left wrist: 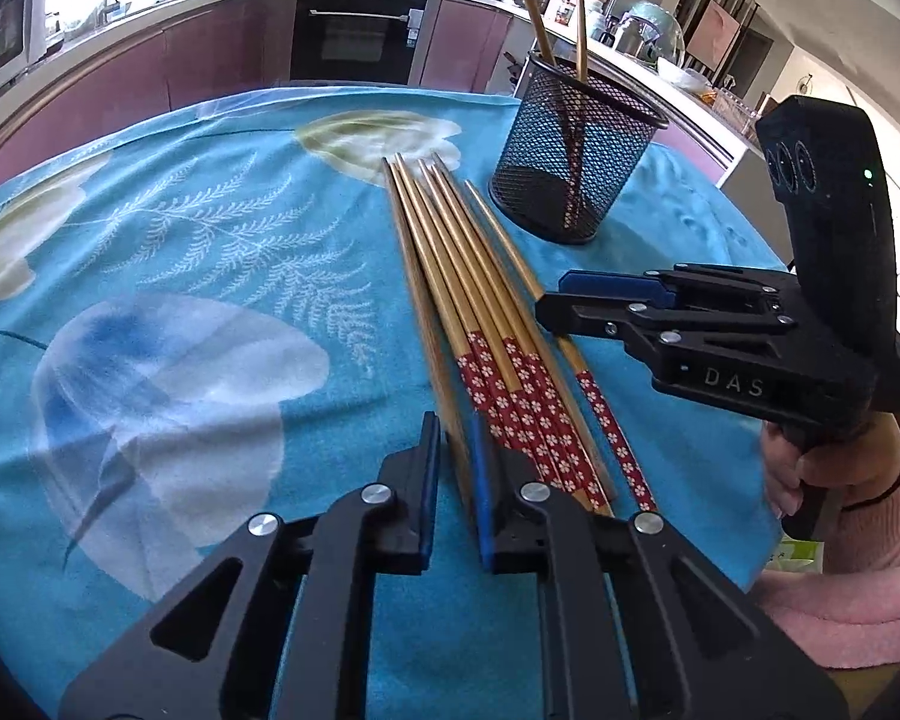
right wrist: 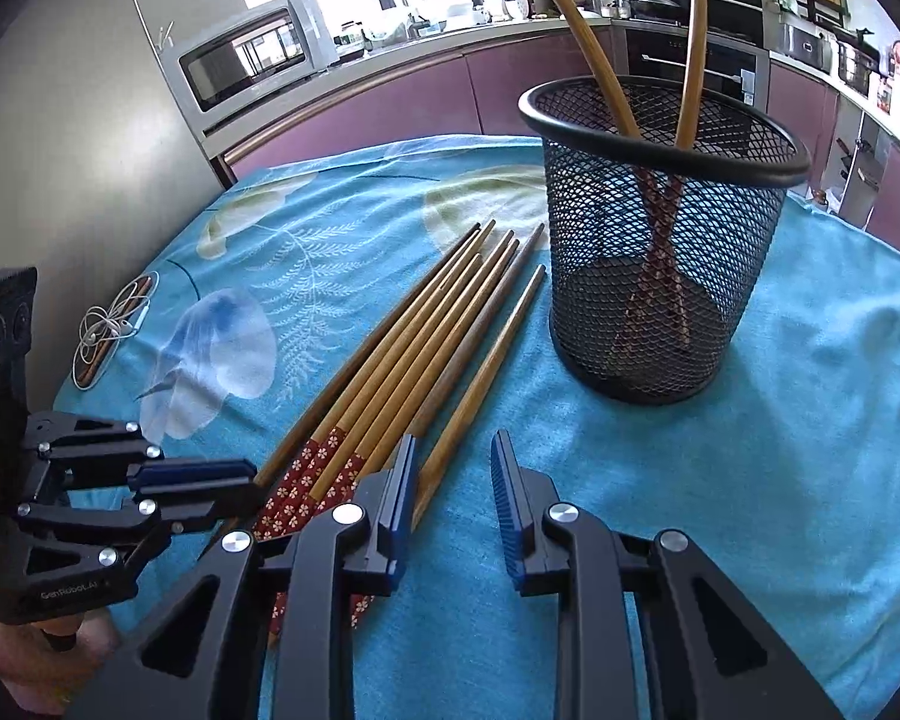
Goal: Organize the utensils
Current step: 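Lower the right tool to the pile and grasp another chopstick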
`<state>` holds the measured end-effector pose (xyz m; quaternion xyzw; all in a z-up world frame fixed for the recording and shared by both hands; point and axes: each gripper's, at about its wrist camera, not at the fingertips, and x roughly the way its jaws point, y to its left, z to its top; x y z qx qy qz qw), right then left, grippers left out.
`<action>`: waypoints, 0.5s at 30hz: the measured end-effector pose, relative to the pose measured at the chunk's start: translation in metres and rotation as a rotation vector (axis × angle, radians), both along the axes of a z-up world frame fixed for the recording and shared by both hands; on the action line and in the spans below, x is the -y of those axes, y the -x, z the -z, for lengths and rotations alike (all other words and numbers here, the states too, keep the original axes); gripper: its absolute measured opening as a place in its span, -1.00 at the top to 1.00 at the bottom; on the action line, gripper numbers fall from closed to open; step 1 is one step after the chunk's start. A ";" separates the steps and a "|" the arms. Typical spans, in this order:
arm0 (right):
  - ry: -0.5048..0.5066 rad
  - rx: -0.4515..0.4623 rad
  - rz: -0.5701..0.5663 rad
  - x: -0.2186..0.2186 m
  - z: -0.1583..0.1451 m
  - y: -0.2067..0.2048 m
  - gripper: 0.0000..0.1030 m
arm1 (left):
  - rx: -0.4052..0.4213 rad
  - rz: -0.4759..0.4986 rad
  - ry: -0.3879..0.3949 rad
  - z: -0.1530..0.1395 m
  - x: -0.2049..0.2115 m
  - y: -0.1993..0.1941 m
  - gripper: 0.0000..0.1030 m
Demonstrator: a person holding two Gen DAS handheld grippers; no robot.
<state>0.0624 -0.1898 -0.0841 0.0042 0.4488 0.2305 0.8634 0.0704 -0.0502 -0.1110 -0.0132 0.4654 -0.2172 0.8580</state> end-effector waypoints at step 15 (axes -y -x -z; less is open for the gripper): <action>0.054 0.041 0.028 -0.006 0.002 -0.014 0.55 | 0.046 0.008 -0.117 0.001 0.016 -0.051 0.72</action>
